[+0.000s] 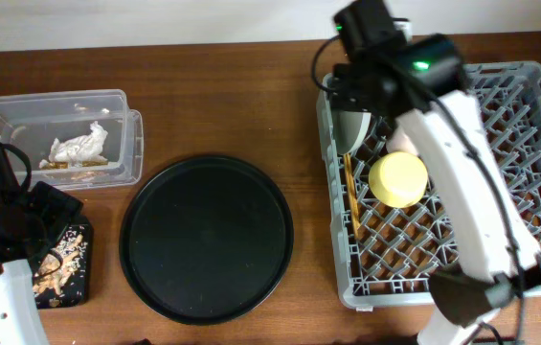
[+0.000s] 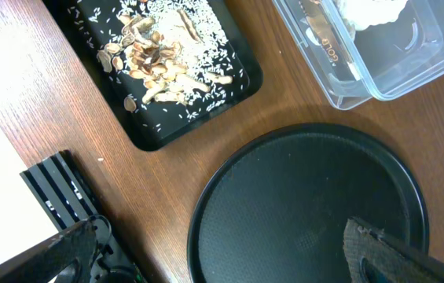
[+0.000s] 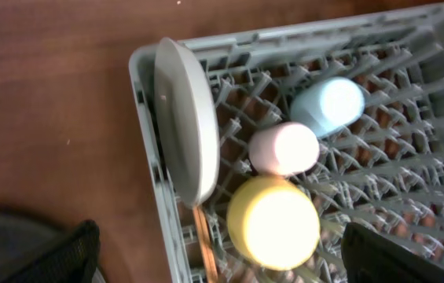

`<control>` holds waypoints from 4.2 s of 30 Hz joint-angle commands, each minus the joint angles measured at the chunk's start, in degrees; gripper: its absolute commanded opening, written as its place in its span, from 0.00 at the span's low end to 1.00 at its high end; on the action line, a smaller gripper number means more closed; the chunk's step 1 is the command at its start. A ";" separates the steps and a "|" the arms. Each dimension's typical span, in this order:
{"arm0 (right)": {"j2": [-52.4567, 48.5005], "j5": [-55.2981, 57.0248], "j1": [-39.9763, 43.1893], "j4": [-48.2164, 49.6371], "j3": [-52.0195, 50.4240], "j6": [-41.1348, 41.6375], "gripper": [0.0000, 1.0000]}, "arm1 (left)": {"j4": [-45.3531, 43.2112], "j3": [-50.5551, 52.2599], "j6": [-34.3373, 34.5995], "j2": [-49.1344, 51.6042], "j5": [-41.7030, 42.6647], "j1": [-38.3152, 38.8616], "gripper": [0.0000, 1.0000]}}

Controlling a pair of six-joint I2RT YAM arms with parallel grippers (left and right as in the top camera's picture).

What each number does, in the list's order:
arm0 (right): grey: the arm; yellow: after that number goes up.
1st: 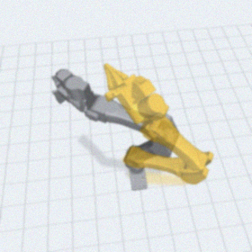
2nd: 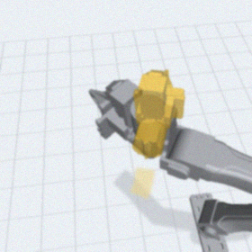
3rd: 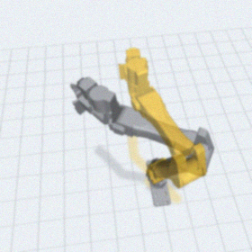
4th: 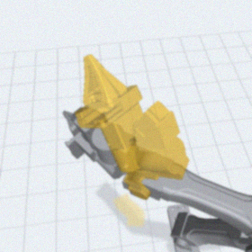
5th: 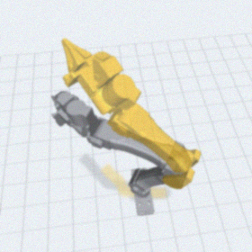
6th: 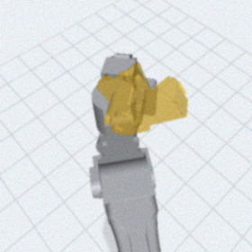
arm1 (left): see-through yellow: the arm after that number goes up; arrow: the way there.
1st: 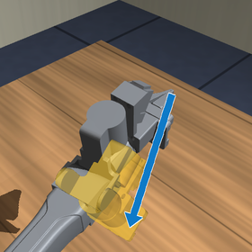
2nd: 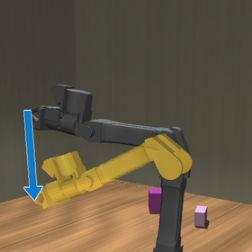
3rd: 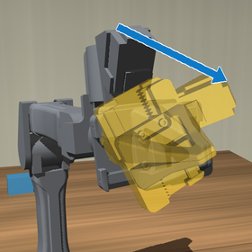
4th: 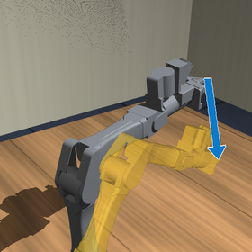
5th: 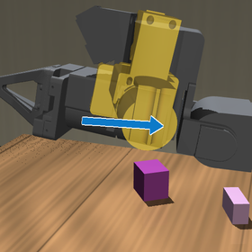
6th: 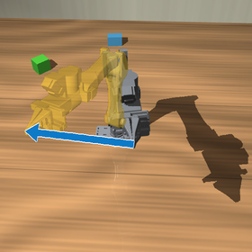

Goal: Sort waste into correct bins and load items into the dishwasher rack

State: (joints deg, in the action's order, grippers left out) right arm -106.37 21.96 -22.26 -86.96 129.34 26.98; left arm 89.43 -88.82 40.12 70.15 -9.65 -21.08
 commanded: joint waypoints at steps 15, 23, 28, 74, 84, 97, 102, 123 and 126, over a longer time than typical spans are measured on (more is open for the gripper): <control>35.15 -13.68 -6.36 -8.63 -25.20 5.46 0.99 | 0.04 -0.20 -0.31 0.02 -0.22 -0.35 0.99; 51.08 -14.38 -7.96 -9.09 -42.21 5.44 0.98 | 0.04 -0.20 -0.31 0.02 -0.24 -0.35 0.99; 52.50 -14.88 -7.96 -10.36 -43.30 5.42 0.98 | 0.04 -0.20 -0.31 0.02 -0.22 -0.35 0.99; 106.18 -26.47 19.41 78.51 -122.05 -11.74 0.98 | 0.04 -0.20 -0.31 0.02 -0.22 -0.35 0.99; 106.18 -26.27 21.90 80.98 -122.07 -11.78 0.98 | 0.04 -0.20 -0.31 0.02 -0.22 -0.35 0.99; 106.18 -28.17 21.88 90.88 -127.95 -13.16 0.98 | 0.04 -0.20 -0.31 0.02 -0.24 -0.35 0.99; 106.18 -27.39 21.31 91.54 -129.02 -13.25 0.98 | 0.04 -0.20 -0.31 0.02 -0.22 -0.35 0.99; 106.18 -21.66 19.76 82.27 -129.02 -28.79 0.98 | 0.04 -0.20 -0.31 0.02 -0.22 -0.35 0.99; 106.18 -21.29 19.76 82.25 -129.02 -30.01 0.98 | 0.04 -0.20 -0.31 0.02 -0.24 -0.35 0.99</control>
State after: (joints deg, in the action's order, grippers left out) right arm -0.80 -0.67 -2.35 -4.51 0.80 0.73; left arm 89.43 -88.82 40.12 70.15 -9.65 -21.08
